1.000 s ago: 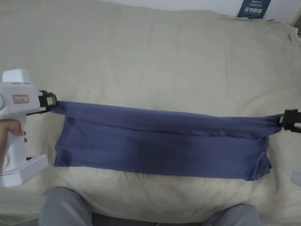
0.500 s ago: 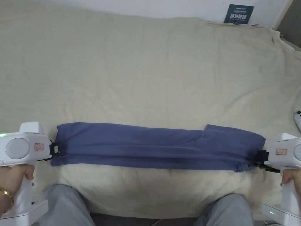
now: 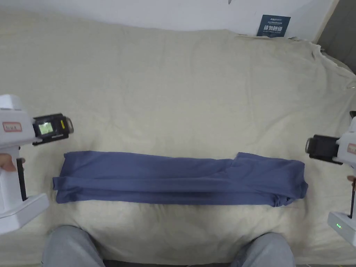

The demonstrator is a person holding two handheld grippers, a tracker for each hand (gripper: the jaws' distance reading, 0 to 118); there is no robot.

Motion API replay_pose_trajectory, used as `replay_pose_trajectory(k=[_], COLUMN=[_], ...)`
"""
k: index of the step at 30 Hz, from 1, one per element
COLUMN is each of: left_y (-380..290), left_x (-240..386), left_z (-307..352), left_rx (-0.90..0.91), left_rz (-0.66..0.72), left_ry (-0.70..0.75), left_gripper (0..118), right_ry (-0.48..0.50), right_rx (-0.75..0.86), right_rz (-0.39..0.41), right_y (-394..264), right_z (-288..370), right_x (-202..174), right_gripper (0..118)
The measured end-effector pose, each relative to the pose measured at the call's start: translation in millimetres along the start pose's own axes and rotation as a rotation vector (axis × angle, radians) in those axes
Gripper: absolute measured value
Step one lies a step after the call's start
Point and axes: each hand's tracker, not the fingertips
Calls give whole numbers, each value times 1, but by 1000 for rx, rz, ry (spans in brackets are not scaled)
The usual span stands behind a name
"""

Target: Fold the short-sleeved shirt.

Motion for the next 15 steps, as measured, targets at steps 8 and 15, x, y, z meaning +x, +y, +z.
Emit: replay_pose_trajectory(k=[8,15], left_y=[-17,-54], left_x=[59,77], left_z=[31,35], left_rx=[306,495], left_rz=[-127,-366], left_ry=[-1,73], left_gripper=[112,65], right_ry=[111,133], right_rx=[424,517], right_rz=[53,63], right_y=[1,-31], right_z=[71,82], right_x=[-39,-63], right_gripper=[101,87])
